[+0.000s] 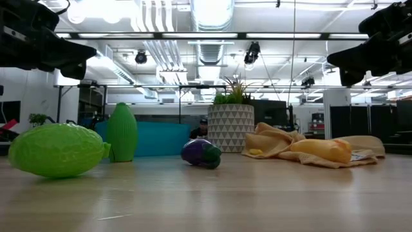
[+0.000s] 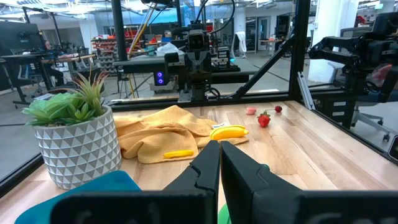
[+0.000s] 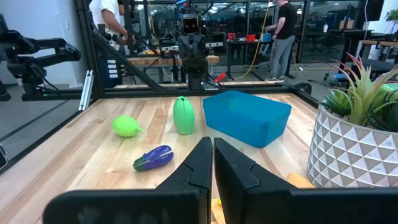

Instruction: Pick and placing Produce into tupperware

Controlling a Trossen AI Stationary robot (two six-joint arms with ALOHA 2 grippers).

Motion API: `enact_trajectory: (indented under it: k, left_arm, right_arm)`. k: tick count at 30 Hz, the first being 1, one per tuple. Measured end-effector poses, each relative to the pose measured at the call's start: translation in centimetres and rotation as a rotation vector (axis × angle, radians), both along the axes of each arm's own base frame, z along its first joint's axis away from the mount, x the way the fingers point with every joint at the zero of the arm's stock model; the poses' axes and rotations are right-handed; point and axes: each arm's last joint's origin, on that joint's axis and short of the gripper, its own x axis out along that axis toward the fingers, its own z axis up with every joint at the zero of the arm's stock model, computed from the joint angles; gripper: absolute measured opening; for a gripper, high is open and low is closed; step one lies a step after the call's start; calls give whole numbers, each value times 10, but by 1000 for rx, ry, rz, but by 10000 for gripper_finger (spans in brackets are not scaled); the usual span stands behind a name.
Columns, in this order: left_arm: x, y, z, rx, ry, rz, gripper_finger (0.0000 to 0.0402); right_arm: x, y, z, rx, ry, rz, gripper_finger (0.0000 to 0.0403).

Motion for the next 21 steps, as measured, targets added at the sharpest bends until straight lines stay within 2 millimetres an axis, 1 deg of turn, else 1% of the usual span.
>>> enact_trajectory:
  k: [21]
  left_arm:
    - [0,0,1,5,-12,1,0]
  right_arm:
    - [0,0,2,1,-18,-8,9]
